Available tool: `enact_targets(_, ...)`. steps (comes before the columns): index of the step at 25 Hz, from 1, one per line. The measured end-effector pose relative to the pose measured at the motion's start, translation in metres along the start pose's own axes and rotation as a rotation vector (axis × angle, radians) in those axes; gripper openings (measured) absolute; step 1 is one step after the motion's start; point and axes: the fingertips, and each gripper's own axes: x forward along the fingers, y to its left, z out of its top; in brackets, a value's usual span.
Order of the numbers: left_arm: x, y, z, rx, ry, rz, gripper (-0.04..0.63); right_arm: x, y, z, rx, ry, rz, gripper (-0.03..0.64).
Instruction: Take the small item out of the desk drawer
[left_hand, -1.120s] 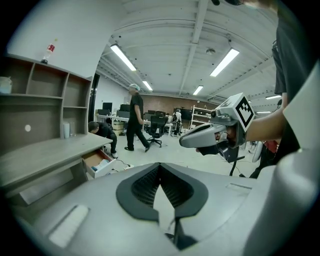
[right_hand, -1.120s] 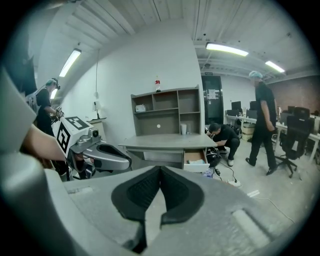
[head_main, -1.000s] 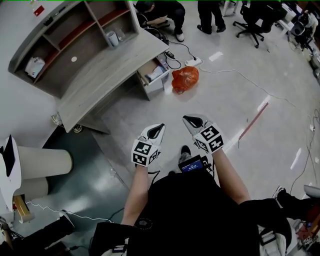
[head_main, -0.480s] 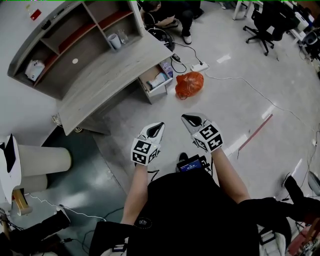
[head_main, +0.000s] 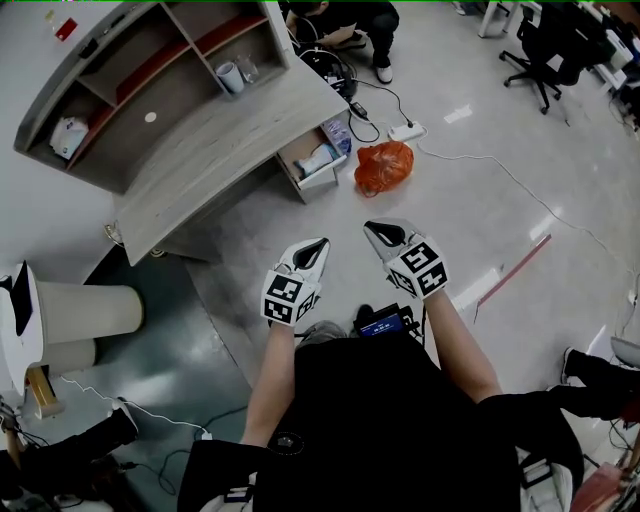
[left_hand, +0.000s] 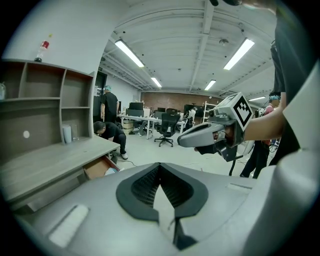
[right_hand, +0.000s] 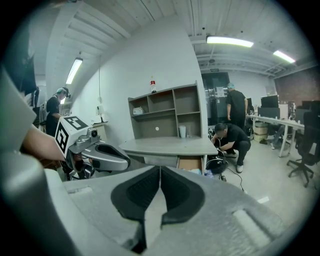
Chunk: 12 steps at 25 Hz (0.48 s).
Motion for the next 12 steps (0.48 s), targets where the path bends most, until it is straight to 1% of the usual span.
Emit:
enact_targets(3,0.003,0.003,-0.002,0.003,0.014,0.010,0.000,0.005,-0.005,-0.001,0.004,0.003,0.012,0.011)
enact_targets(7,0.007,0.010,-0.009,-0.013,0.031,0.021,0.000,0.014,-0.008,-0.003,0.011,0.010,0.028,0.015)
enact_targets(12,0.016,0.022,-0.013,-0.019,0.040,0.012,0.000,0.027,-0.014,-0.003,0.013,0.022,0.033,0.017)
